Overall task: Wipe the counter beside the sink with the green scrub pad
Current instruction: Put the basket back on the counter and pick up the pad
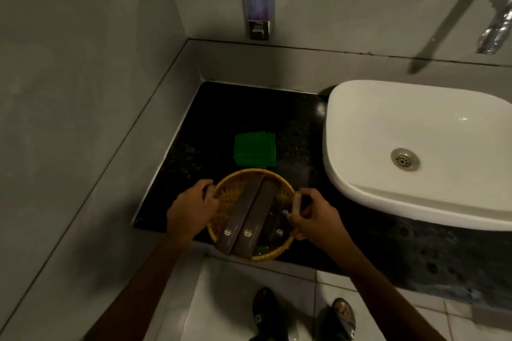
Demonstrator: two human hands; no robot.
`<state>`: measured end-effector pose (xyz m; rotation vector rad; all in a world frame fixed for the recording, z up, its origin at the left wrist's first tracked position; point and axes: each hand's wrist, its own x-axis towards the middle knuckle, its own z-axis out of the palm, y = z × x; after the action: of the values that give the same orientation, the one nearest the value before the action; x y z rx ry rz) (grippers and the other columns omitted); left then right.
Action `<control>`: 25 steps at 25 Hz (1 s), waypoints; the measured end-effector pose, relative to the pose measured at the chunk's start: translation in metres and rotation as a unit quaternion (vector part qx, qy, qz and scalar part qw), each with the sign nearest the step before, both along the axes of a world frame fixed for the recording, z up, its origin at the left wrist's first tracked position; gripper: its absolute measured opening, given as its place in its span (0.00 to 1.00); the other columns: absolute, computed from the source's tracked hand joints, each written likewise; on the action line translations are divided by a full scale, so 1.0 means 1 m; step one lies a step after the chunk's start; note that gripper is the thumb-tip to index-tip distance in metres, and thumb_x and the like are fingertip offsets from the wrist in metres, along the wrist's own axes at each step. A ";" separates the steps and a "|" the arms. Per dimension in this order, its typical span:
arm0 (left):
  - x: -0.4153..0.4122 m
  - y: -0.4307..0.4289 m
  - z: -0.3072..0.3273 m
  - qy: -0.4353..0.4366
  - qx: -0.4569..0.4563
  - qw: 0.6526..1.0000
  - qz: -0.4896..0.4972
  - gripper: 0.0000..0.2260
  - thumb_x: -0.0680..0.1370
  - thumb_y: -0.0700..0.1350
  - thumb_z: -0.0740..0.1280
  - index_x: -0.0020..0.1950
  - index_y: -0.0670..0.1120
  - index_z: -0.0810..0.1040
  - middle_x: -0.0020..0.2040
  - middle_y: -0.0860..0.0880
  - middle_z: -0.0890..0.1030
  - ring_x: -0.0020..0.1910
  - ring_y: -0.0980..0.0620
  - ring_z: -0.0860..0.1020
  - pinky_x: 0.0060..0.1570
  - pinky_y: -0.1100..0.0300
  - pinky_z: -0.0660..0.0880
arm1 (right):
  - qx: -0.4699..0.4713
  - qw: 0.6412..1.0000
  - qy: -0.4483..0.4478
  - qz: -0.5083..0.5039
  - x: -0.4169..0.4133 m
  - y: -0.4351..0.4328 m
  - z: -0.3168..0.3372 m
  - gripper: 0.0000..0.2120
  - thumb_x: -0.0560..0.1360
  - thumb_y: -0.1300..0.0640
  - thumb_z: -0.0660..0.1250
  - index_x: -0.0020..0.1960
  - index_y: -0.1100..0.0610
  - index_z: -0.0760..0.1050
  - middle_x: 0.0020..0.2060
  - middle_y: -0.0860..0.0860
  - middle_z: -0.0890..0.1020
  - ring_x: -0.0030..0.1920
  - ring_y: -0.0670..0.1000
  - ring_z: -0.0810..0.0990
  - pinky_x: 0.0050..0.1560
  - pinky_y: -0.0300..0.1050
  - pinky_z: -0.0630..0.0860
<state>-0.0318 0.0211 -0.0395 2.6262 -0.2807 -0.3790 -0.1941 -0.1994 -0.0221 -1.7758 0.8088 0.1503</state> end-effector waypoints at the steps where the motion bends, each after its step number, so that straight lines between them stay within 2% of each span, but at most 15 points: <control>1: 0.008 0.003 -0.002 -0.003 0.016 1.000 -0.001 0.18 0.74 0.54 0.62 0.65 0.57 0.71 0.49 0.45 0.83 0.48 0.43 0.80 0.48 0.51 0.77 | 0.007 1.000 -0.004 -0.005 0.011 0.005 0.001 0.26 0.72 0.61 0.71 0.67 0.52 0.66 0.42 0.56 0.82 0.36 0.55 0.86 0.34 0.47 0.84; 3: 0.025 0.014 -0.008 0.008 0.025 1.000 -0.002 0.18 0.75 0.53 0.62 0.65 0.55 0.71 0.49 0.45 0.82 0.48 0.42 0.80 0.48 0.50 0.77 | 0.024 1.000 0.001 0.009 0.035 0.018 -0.002 0.27 0.73 0.62 0.71 0.67 0.52 0.65 0.45 0.58 0.82 0.36 0.56 0.86 0.35 0.47 0.85; 5: 0.022 0.005 -0.008 0.025 0.023 0.999 -0.024 0.18 0.76 0.52 0.62 0.66 0.53 0.71 0.50 0.44 0.82 0.50 0.42 0.80 0.47 0.50 0.76 | 0.030 0.999 0.017 0.006 0.028 0.012 -0.005 0.26 0.72 0.61 0.71 0.67 0.53 0.65 0.44 0.59 0.83 0.35 0.57 0.86 0.34 0.48 0.85; 8: 0.030 -0.006 -0.001 -0.008 0.043 0.998 -0.050 0.21 0.76 0.53 0.62 0.68 0.53 0.69 0.57 0.43 0.80 0.56 0.41 0.78 0.52 0.47 0.75 | -0.014 0.999 0.046 0.017 0.023 -0.015 -0.002 0.23 0.69 0.50 0.75 0.58 0.49 0.67 0.37 0.54 0.84 0.31 0.53 0.85 0.25 0.44 0.80; 10: 0.050 -0.028 0.006 -0.037 0.020 0.997 -0.072 0.22 0.75 0.53 0.65 0.68 0.52 0.70 0.60 0.44 0.79 0.59 0.42 0.77 0.54 0.48 0.74 | -0.064 0.997 0.038 -0.022 0.052 -0.039 -0.006 0.19 0.69 0.47 0.74 0.54 0.52 0.73 0.36 0.53 0.83 0.28 0.48 0.83 0.23 0.42 0.79; 11: 0.060 -0.046 0.008 -0.029 -0.002 0.996 -0.088 0.21 0.75 0.53 0.65 0.67 0.51 0.71 0.60 0.45 0.80 0.58 0.43 0.78 0.53 0.51 0.73 | -0.082 0.995 0.030 -0.048 0.070 -0.050 -0.008 0.16 0.70 0.48 0.74 0.53 0.54 0.76 0.39 0.55 0.84 0.31 0.49 0.83 0.29 0.46 0.82; 12: 0.070 -0.068 0.009 -0.005 -0.016 0.994 -0.104 0.21 0.75 0.52 0.65 0.67 0.50 0.71 0.60 0.45 0.80 0.58 0.44 0.78 0.54 0.53 0.73 | -0.098 0.993 0.025 -0.055 0.090 -0.058 -0.014 0.15 0.71 0.51 0.72 0.55 0.55 0.77 0.45 0.57 0.85 0.38 0.52 0.85 0.40 0.51 0.84; 14: 0.088 -0.112 0.005 0.077 -0.031 0.990 -0.114 0.22 0.77 0.51 0.64 0.70 0.48 0.68 0.65 0.42 0.77 0.62 0.42 0.76 0.60 0.51 0.74 | -0.074 0.996 0.050 -0.027 0.126 -0.064 -0.027 0.18 0.74 0.56 0.69 0.62 0.58 0.75 0.57 0.59 0.82 0.52 0.57 0.82 0.56 0.56 0.80; 15: 0.094 -0.130 0.001 0.123 -0.040 0.986 -0.102 0.25 0.78 0.51 0.64 0.73 0.46 0.64 0.68 0.41 0.74 0.65 0.40 0.74 0.63 0.49 0.73 | -0.035 0.997 0.066 -0.030 0.141 -0.063 -0.032 0.18 0.75 0.57 0.67 0.64 0.59 0.74 0.59 0.59 0.80 0.53 0.57 0.80 0.57 0.55 0.80; 17: 0.098 -0.151 -0.011 0.167 -0.067 0.983 -0.046 0.29 0.78 0.50 0.65 0.75 0.44 0.58 0.71 0.39 0.70 0.67 0.38 0.71 0.66 0.47 0.71 | 0.027 0.995 0.073 -0.069 0.158 -0.061 -0.043 0.13 0.76 0.60 0.63 0.60 0.60 0.75 0.57 0.59 0.79 0.49 0.54 0.78 0.51 0.52 0.81; 18: 0.100 -0.156 -0.017 0.177 -0.094 0.980 -0.001 0.30 0.77 0.49 0.67 0.74 0.42 0.59 0.70 0.39 0.71 0.67 0.38 0.72 0.65 0.47 0.72 | 0.051 0.992 0.071 -0.091 0.161 -0.061 -0.047 0.09 0.76 0.61 0.62 0.55 0.60 0.75 0.56 0.59 0.79 0.48 0.54 0.77 0.49 0.51 0.81; 20: 0.100 -0.164 -0.025 0.213 -0.179 0.957 0.074 0.26 0.73 0.44 0.72 0.68 0.39 0.69 0.64 0.37 0.76 0.60 0.39 0.77 0.60 0.45 0.76 | 0.118 0.982 0.057 -0.138 0.160 -0.062 -0.052 0.03 0.78 0.61 0.61 0.48 0.59 0.73 0.50 0.56 0.77 0.49 0.52 0.75 0.46 0.48 0.79; 22: 0.097 -0.171 -0.014 0.260 -0.248 0.928 0.099 0.19 0.70 0.39 0.75 0.59 0.38 0.78 0.57 0.38 0.81 0.52 0.41 0.81 0.53 0.46 0.80 | 0.191 0.966 0.033 -0.170 0.154 -0.062 -0.045 0.07 0.79 0.59 0.62 0.42 0.53 0.68 0.43 0.49 0.74 0.47 0.49 0.74 0.44 0.46 0.78; 24: 0.095 -0.177 0.011 0.274 -0.266 0.922 0.069 0.16 0.67 0.40 0.77 0.53 0.40 0.81 0.50 0.41 0.84 0.45 0.46 0.84 0.41 0.55 0.82 | 0.221 0.963 0.001 -0.157 0.147 -0.061 -0.037 0.04 0.79 0.53 0.63 0.47 0.53 0.71 0.43 0.47 0.75 0.44 0.46 0.75 0.42 0.44 0.78; 25: 0.093 -0.179 0.027 0.270 -0.276 0.921 0.050 0.17 0.65 0.41 0.78 0.52 0.41 0.82 0.48 0.43 0.85 0.42 0.48 0.84 0.35 0.59 0.81 | 0.219 0.965 -0.020 -0.142 0.143 -0.060 -0.032 0.09 0.78 0.49 0.63 0.53 0.54 0.72 0.46 0.48 0.78 0.45 0.46 0.76 0.44 0.44 0.79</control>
<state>0.0608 -0.1576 -0.0129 1.8849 -0.0504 -0.8301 -0.0515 -0.2596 -0.0543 -1.2310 0.9132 0.0942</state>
